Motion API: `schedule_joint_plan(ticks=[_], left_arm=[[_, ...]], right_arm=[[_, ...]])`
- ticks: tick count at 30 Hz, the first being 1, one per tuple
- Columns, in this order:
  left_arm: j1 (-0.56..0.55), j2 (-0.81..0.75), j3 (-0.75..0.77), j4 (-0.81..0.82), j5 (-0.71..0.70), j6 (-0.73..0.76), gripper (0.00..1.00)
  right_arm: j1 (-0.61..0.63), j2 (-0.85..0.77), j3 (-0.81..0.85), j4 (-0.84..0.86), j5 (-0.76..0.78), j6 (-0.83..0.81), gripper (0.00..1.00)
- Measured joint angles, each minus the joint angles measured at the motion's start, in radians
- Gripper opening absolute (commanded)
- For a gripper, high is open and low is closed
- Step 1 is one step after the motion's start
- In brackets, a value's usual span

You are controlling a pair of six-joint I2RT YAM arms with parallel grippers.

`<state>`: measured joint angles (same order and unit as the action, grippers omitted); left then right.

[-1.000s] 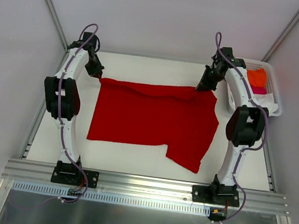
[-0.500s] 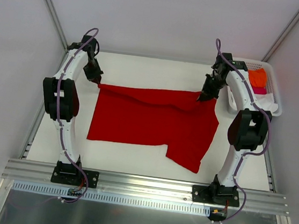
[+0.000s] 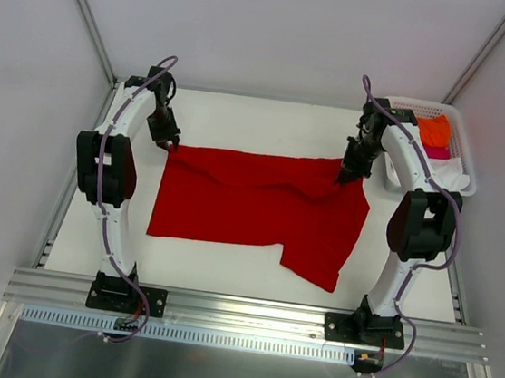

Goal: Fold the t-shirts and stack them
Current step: Fold the flattened tshirt in 1/3 of the way

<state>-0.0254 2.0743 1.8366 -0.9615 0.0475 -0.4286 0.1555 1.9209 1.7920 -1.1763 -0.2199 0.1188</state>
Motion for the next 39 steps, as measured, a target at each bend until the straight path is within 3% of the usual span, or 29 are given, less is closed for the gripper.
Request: schedule_joint_plan(ticks=[1, 2, 3, 5, 6, 12, 18, 25, 28, 29, 32, 33, 34, 39], left_arm=[[0.000, 0.000, -0.001, -0.005, -0.002, 0.008, 0.74], [-0.002, 0.000, -0.001, -0.013, -0.006, 0.010, 0.94], [-0.002, 0.000, -0.001, -0.019, -0.010, 0.012, 0.99], [-0.008, 0.000, -0.001, -0.030, -0.033, 0.010, 0.99], [-0.010, 0.000, -0.001, -0.033, -0.041, 0.011, 0.99], [-0.033, 0.000, 0.030, -0.056, -0.069, 0.007, 0.99], [-0.060, 0.027, 0.198, -0.063, -0.041, -0.024, 0.99], [-0.093, 0.147, 0.315, -0.048, 0.023, -0.053, 0.99], [-0.101, 0.183, 0.312, -0.054, 0.042, -0.066, 0.75], [-0.102, 0.192, 0.309, -0.056, 0.048, -0.072, 0.49], [-0.102, 0.198, 0.307, -0.064, 0.050, -0.084, 0.17], [-0.102, 0.198, 0.307, -0.065, 0.048, -0.085, 0.06], [-0.102, 0.197, 0.308, -0.064, 0.047, -0.085, 0.02], [-0.102, 0.195, 0.286, -0.068, 0.044, -0.084, 0.00]], right_arm=[[0.000, -0.001, -0.005, -0.003, 0.003, 0.003, 0.33], [0.001, -0.001, -0.007, -0.010, 0.011, 0.009, 0.41], [0.001, -0.001, -0.009, -0.017, 0.018, 0.011, 0.66], [0.002, -0.002, -0.009, -0.032, 0.035, 0.011, 0.94], [0.002, -0.002, -0.009, -0.037, 0.042, 0.019, 0.99], [0.011, -0.002, 0.013, -0.066, 0.085, 0.021, 0.99], [0.030, 0.005, 0.106, -0.067, 0.093, 0.023, 1.00], [0.033, 0.134, 0.261, -0.050, 0.086, 0.034, 0.99], [0.036, 0.205, 0.287, -0.021, 0.071, 0.045, 0.79], [0.036, 0.225, 0.290, -0.013, 0.068, 0.048, 0.52], [0.039, 0.272, 0.307, -0.003, 0.056, 0.057, 0.08], [0.039, 0.285, 0.315, 0.001, 0.052, 0.063, 0.04], [0.040, 0.293, 0.320, 0.006, 0.048, 0.065, 0.01], [0.041, 0.298, 0.323, 0.021, 0.045, 0.066, 0.01]])
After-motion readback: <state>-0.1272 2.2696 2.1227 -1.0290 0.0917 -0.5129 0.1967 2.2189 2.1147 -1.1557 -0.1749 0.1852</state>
